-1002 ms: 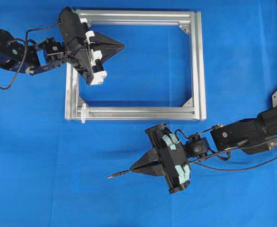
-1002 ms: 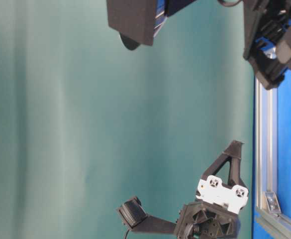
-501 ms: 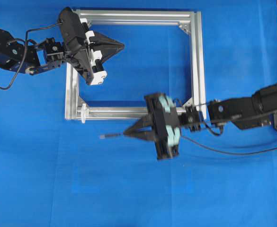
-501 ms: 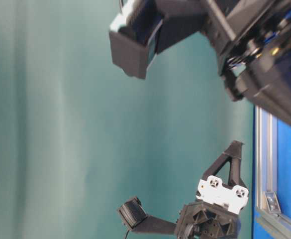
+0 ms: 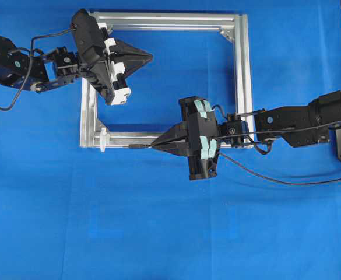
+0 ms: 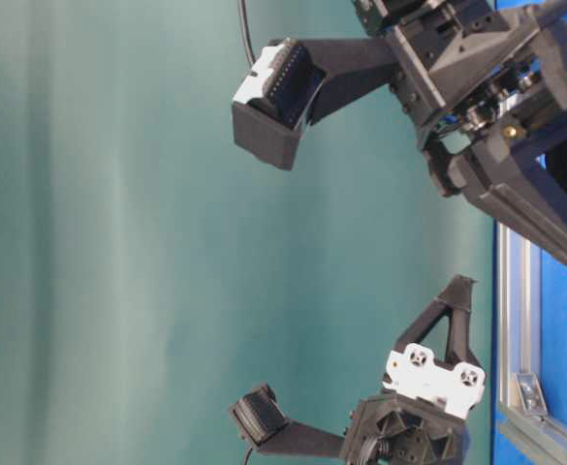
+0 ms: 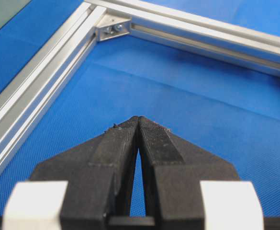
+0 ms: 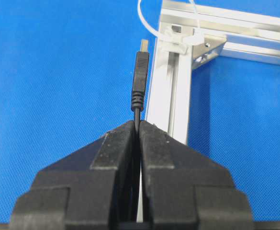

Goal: Insert the wire through the string loop located on the left side.
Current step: 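Lift the cable with the right gripper and move it toward the white zip-tie loop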

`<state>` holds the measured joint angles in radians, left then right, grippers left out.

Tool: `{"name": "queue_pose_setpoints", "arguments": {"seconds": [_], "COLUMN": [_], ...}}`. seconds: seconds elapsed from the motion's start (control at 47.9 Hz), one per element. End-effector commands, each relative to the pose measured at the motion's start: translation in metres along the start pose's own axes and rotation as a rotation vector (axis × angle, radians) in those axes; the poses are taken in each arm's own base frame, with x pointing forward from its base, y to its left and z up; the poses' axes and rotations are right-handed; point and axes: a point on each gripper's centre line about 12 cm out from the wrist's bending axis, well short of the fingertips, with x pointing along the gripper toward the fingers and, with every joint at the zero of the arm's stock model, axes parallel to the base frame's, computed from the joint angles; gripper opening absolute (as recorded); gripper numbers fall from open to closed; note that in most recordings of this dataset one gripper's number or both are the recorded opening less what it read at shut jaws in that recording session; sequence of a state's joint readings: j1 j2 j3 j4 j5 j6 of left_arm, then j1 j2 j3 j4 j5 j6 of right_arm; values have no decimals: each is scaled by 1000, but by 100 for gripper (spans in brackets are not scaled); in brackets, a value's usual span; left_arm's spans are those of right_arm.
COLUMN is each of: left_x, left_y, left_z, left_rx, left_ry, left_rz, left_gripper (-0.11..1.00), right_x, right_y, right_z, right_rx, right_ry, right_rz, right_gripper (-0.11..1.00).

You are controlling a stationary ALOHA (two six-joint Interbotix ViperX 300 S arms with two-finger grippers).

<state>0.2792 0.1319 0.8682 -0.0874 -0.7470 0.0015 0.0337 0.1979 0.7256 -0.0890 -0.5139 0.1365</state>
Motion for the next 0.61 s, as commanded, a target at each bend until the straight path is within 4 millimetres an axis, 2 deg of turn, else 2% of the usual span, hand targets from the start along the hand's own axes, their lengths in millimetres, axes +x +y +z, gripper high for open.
{"name": "queue_pose_setpoints", "arguments": {"seconds": [0.0,0.355,0.585], "left_x": [-1,-1,-1], "left_y": [-1,-1,-1], "left_z": [16,16,16], "left_rx": [-1,1,-1], "left_ry": [-47,-47,-49], "left_rz": [-3,-5,-3], "left_gripper": [0,0,0], "right_x": [-5,-2,11], "right_y": [-1,-3,-3], "right_z": [18,22,30], "right_rx": [0,3,1], "right_ry": [-52,-62,-64], "right_rz": [-1,-6,-7], "right_gripper": [0,0,0]}}
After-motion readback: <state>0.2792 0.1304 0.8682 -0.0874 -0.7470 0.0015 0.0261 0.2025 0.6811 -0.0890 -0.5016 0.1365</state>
